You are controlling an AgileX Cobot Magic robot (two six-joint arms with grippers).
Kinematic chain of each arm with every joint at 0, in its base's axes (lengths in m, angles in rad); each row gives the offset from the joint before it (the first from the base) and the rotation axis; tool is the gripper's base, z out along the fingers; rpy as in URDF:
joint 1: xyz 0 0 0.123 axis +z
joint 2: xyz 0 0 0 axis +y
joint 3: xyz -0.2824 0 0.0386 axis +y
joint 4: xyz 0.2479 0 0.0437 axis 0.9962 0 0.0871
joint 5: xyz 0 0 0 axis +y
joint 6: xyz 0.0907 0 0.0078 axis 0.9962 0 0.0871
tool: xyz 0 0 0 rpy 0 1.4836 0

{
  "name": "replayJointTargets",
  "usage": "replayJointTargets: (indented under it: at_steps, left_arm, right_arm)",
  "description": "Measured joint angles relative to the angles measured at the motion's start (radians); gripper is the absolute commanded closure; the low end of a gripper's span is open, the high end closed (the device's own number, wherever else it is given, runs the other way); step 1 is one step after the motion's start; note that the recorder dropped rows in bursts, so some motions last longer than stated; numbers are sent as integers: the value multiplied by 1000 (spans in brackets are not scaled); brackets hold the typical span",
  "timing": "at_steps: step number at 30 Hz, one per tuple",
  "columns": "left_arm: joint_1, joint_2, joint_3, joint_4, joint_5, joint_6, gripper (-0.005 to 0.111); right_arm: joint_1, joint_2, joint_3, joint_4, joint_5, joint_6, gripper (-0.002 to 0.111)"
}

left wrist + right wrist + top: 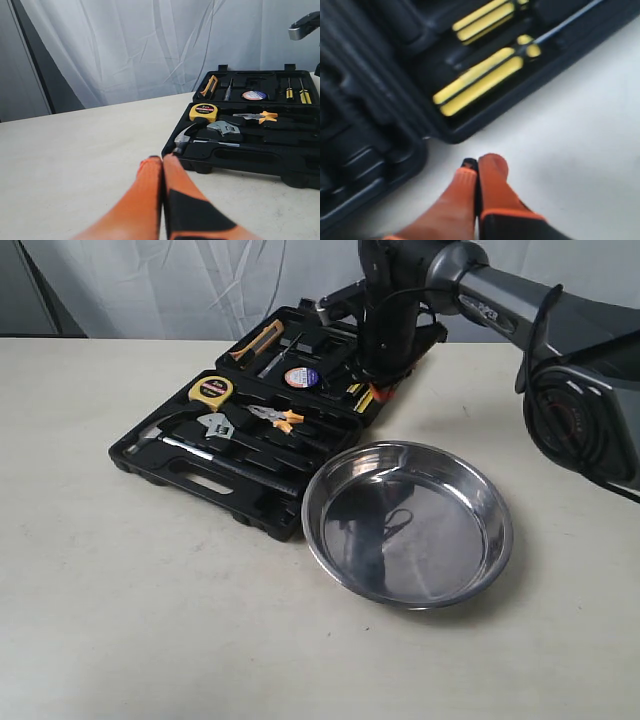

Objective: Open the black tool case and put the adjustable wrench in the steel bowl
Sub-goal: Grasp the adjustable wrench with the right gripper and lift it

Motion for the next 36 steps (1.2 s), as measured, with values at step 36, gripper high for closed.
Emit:
replayJointTargets:
  at_steps: [36]
  left_arm:
    - [0,0,0,0,0,0,106]
  right_arm:
    - [8,-11,110,646,-209,-424,101]
